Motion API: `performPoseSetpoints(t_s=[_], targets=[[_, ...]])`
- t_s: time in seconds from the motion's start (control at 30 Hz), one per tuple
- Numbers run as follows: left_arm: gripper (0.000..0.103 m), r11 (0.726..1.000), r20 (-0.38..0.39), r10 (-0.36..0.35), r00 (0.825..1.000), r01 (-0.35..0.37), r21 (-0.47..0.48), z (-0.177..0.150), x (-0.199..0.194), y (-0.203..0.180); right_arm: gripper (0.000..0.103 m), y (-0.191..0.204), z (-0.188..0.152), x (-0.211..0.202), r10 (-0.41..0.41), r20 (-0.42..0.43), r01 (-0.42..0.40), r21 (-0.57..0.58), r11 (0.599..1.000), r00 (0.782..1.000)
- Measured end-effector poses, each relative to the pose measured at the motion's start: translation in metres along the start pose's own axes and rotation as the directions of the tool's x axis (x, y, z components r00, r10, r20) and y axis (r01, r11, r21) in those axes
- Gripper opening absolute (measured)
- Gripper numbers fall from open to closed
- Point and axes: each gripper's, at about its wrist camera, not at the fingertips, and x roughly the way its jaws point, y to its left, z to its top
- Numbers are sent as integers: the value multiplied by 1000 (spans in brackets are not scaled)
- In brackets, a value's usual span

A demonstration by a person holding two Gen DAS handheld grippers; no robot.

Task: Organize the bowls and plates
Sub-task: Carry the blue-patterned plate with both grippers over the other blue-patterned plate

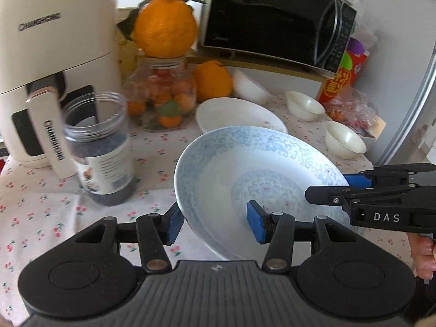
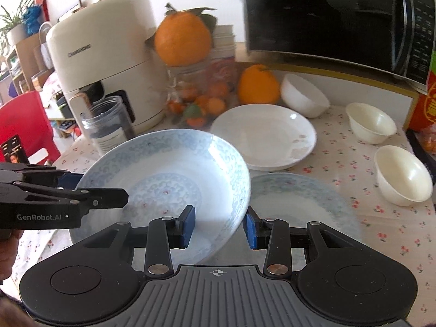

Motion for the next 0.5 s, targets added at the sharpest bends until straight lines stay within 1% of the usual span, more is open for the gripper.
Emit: performPoseSetpoints(t_s=[0.5], targets=[[46, 996, -45, -31, 998, 35, 82, 9, 27, -50, 38, -55, -6, -13, -65, -21, 67, 82, 994, 998]])
